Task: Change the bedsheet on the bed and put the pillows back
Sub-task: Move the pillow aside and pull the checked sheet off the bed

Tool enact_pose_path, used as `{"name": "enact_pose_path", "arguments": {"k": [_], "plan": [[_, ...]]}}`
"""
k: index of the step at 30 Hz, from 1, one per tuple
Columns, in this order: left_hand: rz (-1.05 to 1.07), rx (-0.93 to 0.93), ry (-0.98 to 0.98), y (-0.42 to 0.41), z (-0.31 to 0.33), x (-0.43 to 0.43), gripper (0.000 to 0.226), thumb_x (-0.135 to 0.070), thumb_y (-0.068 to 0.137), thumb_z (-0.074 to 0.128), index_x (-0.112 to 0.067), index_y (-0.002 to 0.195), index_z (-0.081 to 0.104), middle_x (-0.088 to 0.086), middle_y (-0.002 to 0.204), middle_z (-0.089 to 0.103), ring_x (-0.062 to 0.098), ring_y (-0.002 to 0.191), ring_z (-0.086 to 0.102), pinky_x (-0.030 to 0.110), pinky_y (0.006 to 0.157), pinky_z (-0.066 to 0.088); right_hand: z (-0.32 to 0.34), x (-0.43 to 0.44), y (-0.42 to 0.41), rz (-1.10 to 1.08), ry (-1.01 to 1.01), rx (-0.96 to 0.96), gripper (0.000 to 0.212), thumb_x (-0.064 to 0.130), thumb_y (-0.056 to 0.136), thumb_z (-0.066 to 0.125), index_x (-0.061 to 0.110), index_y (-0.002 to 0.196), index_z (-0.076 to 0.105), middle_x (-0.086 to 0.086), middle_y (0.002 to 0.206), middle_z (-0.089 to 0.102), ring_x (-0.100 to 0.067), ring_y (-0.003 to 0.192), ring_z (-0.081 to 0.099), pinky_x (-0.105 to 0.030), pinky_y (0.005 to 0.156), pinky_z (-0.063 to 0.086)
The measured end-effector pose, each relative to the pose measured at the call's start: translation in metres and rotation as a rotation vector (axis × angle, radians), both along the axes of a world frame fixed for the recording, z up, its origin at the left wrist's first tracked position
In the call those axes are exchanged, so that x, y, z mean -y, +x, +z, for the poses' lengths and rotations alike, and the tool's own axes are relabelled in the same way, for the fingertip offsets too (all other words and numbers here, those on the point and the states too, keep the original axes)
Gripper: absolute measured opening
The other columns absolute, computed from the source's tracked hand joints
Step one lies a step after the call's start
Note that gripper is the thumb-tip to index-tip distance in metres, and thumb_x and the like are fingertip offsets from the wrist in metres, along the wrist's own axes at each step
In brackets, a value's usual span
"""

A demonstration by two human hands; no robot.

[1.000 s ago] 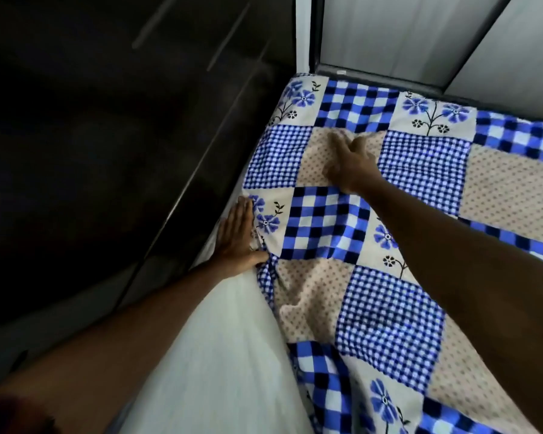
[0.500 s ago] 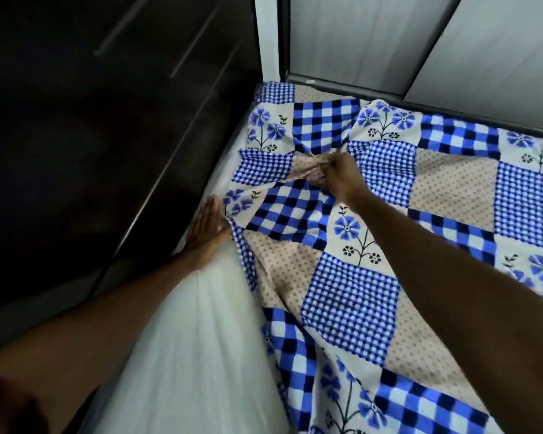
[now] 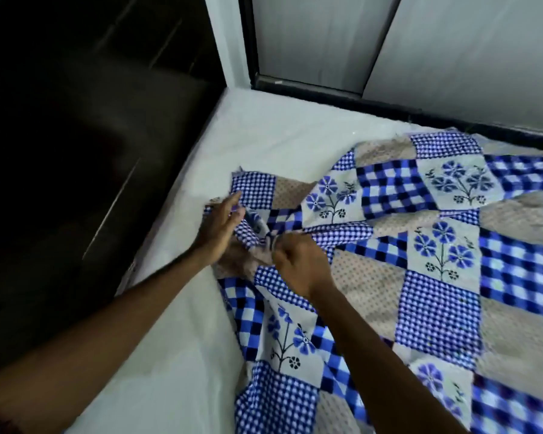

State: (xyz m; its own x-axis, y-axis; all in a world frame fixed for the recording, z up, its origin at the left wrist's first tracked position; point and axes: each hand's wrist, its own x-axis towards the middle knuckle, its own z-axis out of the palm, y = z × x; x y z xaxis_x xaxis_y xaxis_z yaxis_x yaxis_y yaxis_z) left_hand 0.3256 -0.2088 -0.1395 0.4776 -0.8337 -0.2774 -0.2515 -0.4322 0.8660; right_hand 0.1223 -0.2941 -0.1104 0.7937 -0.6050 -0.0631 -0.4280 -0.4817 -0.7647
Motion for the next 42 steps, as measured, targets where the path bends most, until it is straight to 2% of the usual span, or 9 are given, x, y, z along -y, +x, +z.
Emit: {"name": "enact_pose_path", "arguments": {"k": [2, 5, 8, 12, 20, 26, 31, 37, 42], "plan": [[-0.053, 0.106, 0.034, -0.028, 0.0, -0.003, 0.073, -0.068, 0.089, 0.044, -0.019, 0.143, 0.047, -0.009, 0.145, 0.043, 0.006, 0.135, 0.039, 0.024, 0.112, 0.032, -0.007, 0.004, -0.018, 0.141, 0.059, -0.428, 0.027, 0.027, 0.088, 0.054, 0.024, 0.112, 0.065, -0.004, 0.12, 0.066, -0.032, 0.111, 0.061, -0.038, 0.084, 0.051], [-0.228, 0.323, -0.052, -0.071, -0.01, -0.017, 0.058, -0.062, 0.091, 0.054, -0.008, 0.107, 0.067, 0.0, 0.112, 0.06, 0.014, 0.108, 0.057, 0.033, 0.095, 0.048, -0.018, 0.003, -0.056, 0.125, 0.135, -0.399, 0.051, 0.018, 0.094, 0.059, 0.028, 0.143, 0.052, 0.001, 0.147, 0.052, -0.024, 0.13, 0.051, -0.033, 0.099, 0.043], [-0.348, 0.503, -0.067, -0.103, -0.014, -0.039, 0.036, -0.041, 0.087, 0.065, -0.007, 0.099, 0.071, 0.004, 0.103, 0.062, 0.022, 0.097, 0.06, 0.038, 0.08, 0.052, -0.019, -0.011, -0.097, -0.147, 0.236, -0.199, 0.035, 0.019, 0.098, 0.059, 0.023, 0.132, 0.062, 0.003, 0.136, 0.059, -0.02, 0.113, 0.061, -0.028, 0.089, 0.045], [-0.331, 0.583, -0.035, -0.141, -0.004, -0.061, 0.034, -0.035, 0.086, 0.056, -0.009, 0.097, 0.075, 0.007, 0.108, 0.069, 0.027, 0.11, 0.06, 0.043, 0.089, 0.054, -0.026, -0.04, -0.175, -0.507, 0.32, -0.051, 0.017, 0.016, 0.096, 0.064, 0.028, 0.106, 0.071, 0.014, 0.104, 0.07, 0.003, 0.077, 0.064, -0.022, 0.069, 0.048], [-0.268, 0.492, 0.182, -0.229, 0.019, -0.044, 0.017, -0.028, 0.092, 0.063, -0.015, 0.102, 0.068, 0.002, 0.1, 0.063, 0.024, 0.093, 0.062, 0.037, 0.075, 0.052, -0.02, -0.075, -0.325, -1.042, 0.517, 0.129, 0.018, 0.003, 0.091, 0.068, 0.019, 0.088, 0.075, 0.001, 0.088, 0.075, -0.008, 0.079, 0.069, -0.032, 0.073, 0.053], [-0.387, 0.417, 0.212, -0.358, 0.026, -0.018, 0.021, -0.025, 0.095, 0.065, -0.015, 0.112, 0.069, 0.006, 0.115, 0.068, 0.025, 0.098, 0.066, 0.034, 0.075, 0.049, -0.022, -0.073, -0.458, -1.211, 0.595, 0.245, 0.016, 0.001, 0.093, 0.066, 0.015, 0.091, 0.074, -0.008, 0.092, 0.075, -0.028, 0.088, 0.07, -0.044, 0.081, 0.055], [-0.452, 0.499, 0.133, -0.519, 0.031, -0.005, 0.025, -0.033, 0.078, 0.056, -0.017, 0.087, 0.073, 0.003, 0.088, 0.072, 0.022, 0.086, 0.065, 0.03, 0.073, 0.046, -0.028, -0.069, -0.588, -1.201, 0.601, 0.337, 0.025, -0.004, 0.09, 0.065, 0.019, 0.082, 0.072, 0.006, 0.073, 0.074, -0.008, 0.069, 0.066, -0.037, 0.074, 0.052], [-0.7, 0.491, 0.128, -0.748, 0.019, 0.02, 0.026, -0.038, 0.079, 0.054, -0.022, 0.087, 0.073, 0.002, 0.09, 0.071, 0.029, 0.089, 0.065, 0.029, 0.082, 0.041, -0.024, -0.078, -0.774, -1.172, 0.533, 0.327, 0.018, 0.042, 0.073, 0.059, 0.033, 0.081, 0.072, 0.008, 0.079, 0.075, -0.018, 0.078, 0.07, -0.039, 0.079, 0.055], [-0.982, 0.475, 0.049, -0.92, 0.028, 0.049, 0.029, -0.039, 0.084, 0.056, -0.019, 0.097, 0.072, 0.002, 0.094, 0.067, 0.027, 0.094, 0.061, 0.035, 0.082, 0.046, -0.017, -0.105, -0.923, -1.357, 0.476, 0.208, 0.015, 0.012, 0.088, 0.069, 0.026, 0.09, 0.073, 0.012, 0.082, 0.071, 0.004, 0.074, 0.065, -0.029, 0.072, 0.049]]}}
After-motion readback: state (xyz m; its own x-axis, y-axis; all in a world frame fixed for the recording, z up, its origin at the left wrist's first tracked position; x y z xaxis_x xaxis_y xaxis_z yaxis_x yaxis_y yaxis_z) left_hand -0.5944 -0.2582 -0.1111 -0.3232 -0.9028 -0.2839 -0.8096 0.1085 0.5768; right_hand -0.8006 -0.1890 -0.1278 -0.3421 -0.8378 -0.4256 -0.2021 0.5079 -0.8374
